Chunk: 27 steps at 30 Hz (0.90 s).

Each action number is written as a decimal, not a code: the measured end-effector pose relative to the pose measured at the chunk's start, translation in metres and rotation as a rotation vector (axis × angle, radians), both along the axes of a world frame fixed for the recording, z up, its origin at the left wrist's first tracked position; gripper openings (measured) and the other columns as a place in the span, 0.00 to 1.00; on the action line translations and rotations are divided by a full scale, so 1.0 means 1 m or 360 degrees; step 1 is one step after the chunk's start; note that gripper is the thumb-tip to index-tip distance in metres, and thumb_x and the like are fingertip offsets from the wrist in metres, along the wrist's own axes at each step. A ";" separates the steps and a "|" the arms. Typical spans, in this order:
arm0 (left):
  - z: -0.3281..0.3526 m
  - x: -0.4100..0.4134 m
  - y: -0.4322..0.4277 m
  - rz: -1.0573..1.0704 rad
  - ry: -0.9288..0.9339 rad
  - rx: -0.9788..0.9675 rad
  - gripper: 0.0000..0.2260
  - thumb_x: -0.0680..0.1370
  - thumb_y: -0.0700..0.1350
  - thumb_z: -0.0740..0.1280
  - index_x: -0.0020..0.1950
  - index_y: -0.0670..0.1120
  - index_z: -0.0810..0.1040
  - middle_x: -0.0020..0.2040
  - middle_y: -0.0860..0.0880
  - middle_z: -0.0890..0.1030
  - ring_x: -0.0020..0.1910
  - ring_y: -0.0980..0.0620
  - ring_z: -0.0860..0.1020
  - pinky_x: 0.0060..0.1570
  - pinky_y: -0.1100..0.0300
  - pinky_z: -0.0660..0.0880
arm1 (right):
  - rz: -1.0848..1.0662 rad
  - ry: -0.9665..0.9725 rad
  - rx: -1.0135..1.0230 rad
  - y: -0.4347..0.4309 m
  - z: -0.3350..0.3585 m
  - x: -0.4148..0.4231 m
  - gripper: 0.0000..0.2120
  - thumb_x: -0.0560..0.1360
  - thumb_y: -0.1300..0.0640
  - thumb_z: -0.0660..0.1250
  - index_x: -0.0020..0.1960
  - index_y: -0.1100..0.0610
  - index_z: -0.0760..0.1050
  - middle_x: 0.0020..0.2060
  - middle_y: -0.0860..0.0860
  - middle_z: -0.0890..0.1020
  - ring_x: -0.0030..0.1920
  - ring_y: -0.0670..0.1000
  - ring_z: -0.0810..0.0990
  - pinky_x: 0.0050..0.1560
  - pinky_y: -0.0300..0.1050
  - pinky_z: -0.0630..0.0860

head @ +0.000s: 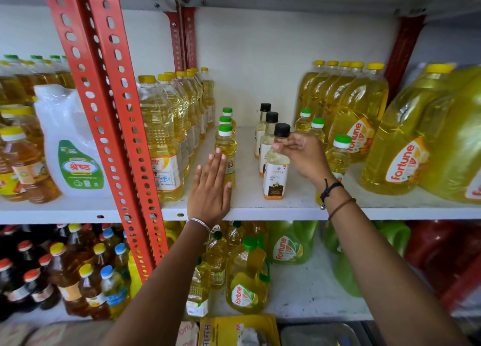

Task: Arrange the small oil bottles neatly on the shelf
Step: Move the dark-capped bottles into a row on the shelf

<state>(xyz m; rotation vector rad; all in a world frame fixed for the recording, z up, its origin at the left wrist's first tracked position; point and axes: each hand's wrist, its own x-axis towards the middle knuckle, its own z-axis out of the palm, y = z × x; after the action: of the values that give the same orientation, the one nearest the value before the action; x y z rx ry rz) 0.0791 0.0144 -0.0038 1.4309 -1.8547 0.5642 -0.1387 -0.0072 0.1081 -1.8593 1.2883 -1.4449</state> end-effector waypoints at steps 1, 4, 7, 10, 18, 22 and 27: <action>0.000 0.000 0.000 0.0000 -0.0001 0.0003 0.27 0.81 0.50 0.49 0.78 0.41 0.51 0.78 0.46 0.50 0.77 0.50 0.46 0.74 0.52 0.42 | 0.0004 0.0004 -0.0006 0.003 -0.001 -0.002 0.08 0.67 0.56 0.75 0.38 0.46 0.77 0.46 0.55 0.85 0.44 0.49 0.82 0.49 0.41 0.77; 0.000 -0.001 0.001 0.0005 -0.0002 0.0008 0.27 0.81 0.50 0.49 0.78 0.41 0.51 0.78 0.46 0.50 0.77 0.50 0.47 0.74 0.52 0.42 | 0.0033 -0.0002 -0.0001 0.011 -0.003 -0.006 0.06 0.67 0.55 0.74 0.44 0.50 0.80 0.46 0.55 0.85 0.46 0.50 0.83 0.51 0.43 0.78; -0.001 -0.001 0.002 0.0012 -0.0003 0.0010 0.27 0.81 0.50 0.48 0.78 0.41 0.51 0.78 0.45 0.50 0.77 0.50 0.47 0.74 0.52 0.42 | 0.0036 -0.0013 -0.0001 0.016 -0.005 -0.008 0.09 0.68 0.54 0.74 0.47 0.53 0.81 0.45 0.54 0.85 0.46 0.48 0.82 0.50 0.40 0.77; 0.000 -0.002 0.002 0.0011 -0.0002 0.0004 0.27 0.81 0.50 0.49 0.78 0.41 0.52 0.78 0.45 0.51 0.77 0.50 0.47 0.74 0.52 0.43 | 0.0035 -0.0036 -0.0020 0.021 -0.004 -0.007 0.07 0.68 0.54 0.74 0.45 0.51 0.80 0.45 0.53 0.85 0.44 0.45 0.82 0.47 0.36 0.76; 0.003 -0.002 0.006 -0.0038 0.0084 -0.0025 0.26 0.81 0.50 0.49 0.78 0.40 0.52 0.78 0.44 0.51 0.77 0.50 0.47 0.74 0.53 0.42 | -0.0080 -0.0022 0.0027 0.028 -0.012 -0.002 0.22 0.68 0.49 0.74 0.57 0.59 0.75 0.54 0.54 0.82 0.51 0.49 0.80 0.55 0.45 0.77; 0.012 0.010 0.015 -0.0034 0.0262 -0.0177 0.26 0.81 0.49 0.50 0.78 0.41 0.51 0.78 0.45 0.50 0.77 0.49 0.47 0.74 0.51 0.43 | -0.0240 -0.0239 -0.0283 0.043 -0.014 0.006 0.23 0.69 0.50 0.73 0.60 0.57 0.72 0.57 0.52 0.78 0.57 0.48 0.76 0.60 0.38 0.72; 0.029 0.049 0.025 0.0165 0.0183 -0.0323 0.26 0.81 0.48 0.50 0.77 0.40 0.53 0.78 0.45 0.51 0.77 0.52 0.44 0.74 0.54 0.40 | -0.0283 -0.0335 -0.0797 0.060 -0.006 0.041 0.15 0.72 0.54 0.70 0.55 0.59 0.73 0.52 0.52 0.78 0.53 0.48 0.78 0.55 0.34 0.74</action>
<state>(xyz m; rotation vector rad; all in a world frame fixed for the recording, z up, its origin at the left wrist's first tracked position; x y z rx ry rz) 0.1278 0.0390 0.0250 1.3987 -1.5925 0.6859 -0.0973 0.0524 0.1025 -1.8476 1.0781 -2.1525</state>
